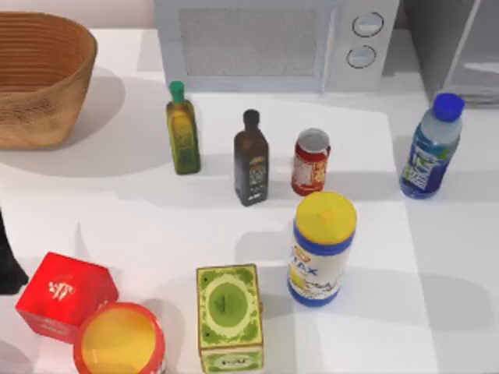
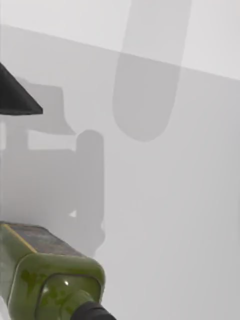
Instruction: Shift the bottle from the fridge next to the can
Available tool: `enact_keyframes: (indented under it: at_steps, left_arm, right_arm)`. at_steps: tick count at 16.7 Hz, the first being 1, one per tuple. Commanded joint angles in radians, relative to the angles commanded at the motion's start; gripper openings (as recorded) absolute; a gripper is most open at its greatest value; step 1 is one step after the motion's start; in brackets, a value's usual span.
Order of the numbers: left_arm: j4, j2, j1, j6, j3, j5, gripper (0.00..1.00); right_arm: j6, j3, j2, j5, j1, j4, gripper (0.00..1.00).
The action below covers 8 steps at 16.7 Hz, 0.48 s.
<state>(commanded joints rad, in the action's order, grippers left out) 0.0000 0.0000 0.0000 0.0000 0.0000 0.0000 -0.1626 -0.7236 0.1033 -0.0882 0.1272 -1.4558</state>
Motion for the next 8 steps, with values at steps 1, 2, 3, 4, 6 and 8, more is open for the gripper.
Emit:
enact_keyframes:
  at_steps: [1, 2, 3, 4, 6, 8]
  left_arm:
    - [0.0, 0.0, 0.0, 0.0, 0.0, 0.0, 1.0]
    - [0.0, 0.0, 0.0, 0.0, 0.0, 0.0, 1.0]
    - [0.0, 0.0, 0.0, 0.0, 0.0, 0.0, 1.0]
    - [0.0, 0.0, 0.0, 0.0, 0.0, 0.0, 1.0]
    - [0.0, 0.0, 0.0, 0.0, 0.0, 0.0, 1.0]
    - [0.0, 0.0, 0.0, 0.0, 0.0, 0.0, 1.0]
  right_arm:
    - [-0.06, -0.02, -0.054, -0.04, 0.055, 0.003, 1.0]
    - [-0.13, -0.043, -0.116, -0.086, 0.119, 0.004, 1.0]
    - [-0.208, -0.07, -0.188, -0.138, 0.191, 0.003, 1.0]
    - [-0.296, -0.099, -0.269, -0.193, 0.27, 0.0, 1.0]
    - [-0.5, -0.16, -0.453, -0.311, 0.451, -0.008, 1.0]
    - [-0.74, -0.221, -0.655, -0.427, 0.649, -0.014, 1.0]
